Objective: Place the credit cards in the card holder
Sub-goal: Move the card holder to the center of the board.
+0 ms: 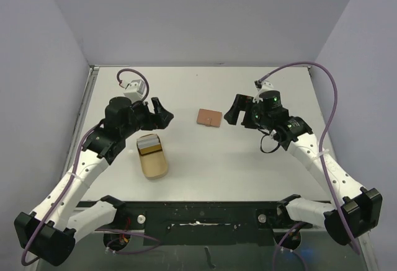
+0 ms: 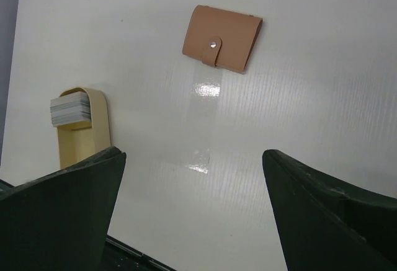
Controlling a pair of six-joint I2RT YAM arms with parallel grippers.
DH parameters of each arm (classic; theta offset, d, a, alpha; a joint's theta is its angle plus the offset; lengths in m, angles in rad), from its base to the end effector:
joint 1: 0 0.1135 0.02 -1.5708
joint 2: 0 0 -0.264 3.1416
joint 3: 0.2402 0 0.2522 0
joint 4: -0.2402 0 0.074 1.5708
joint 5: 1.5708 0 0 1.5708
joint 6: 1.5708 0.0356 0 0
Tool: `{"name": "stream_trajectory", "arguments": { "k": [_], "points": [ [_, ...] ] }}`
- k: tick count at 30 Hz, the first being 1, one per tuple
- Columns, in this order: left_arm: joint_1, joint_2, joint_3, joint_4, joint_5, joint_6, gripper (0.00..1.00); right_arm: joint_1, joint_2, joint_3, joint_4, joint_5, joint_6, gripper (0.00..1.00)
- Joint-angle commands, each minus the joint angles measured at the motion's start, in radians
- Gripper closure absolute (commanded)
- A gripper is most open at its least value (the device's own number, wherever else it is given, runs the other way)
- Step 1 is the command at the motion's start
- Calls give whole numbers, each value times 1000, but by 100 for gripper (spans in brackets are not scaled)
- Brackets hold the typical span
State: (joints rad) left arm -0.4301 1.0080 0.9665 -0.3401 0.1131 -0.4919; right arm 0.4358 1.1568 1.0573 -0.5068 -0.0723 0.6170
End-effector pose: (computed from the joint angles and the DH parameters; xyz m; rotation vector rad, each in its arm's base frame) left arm 0.2055 -0.0987 0.3458 0.0149 2.0191 -0.7093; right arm 0.2287 0.1093 0.3282 0.1616 2.2505 0.6639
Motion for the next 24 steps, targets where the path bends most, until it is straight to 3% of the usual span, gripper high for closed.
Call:
{"name": "stream_trajectory", "arguments": {
  "k": [1,5,11,18,24],
  "points": [
    [5,-23,-17,42,-21,19,21,9,20,-3,61,-3,30,1],
    [5,0,-21,1,-45,16,21,8,87,31,59,14,46,0],
    [3,19,-29,-37,-48,42,21,21,239,100,65,51,72,10],
    [2,-47,-155,49,-120,107,21,83,435,218,105,129,160,47],
    [5,-99,-210,95,-170,143,22,109,620,346,104,175,182,63]
  ]
}}
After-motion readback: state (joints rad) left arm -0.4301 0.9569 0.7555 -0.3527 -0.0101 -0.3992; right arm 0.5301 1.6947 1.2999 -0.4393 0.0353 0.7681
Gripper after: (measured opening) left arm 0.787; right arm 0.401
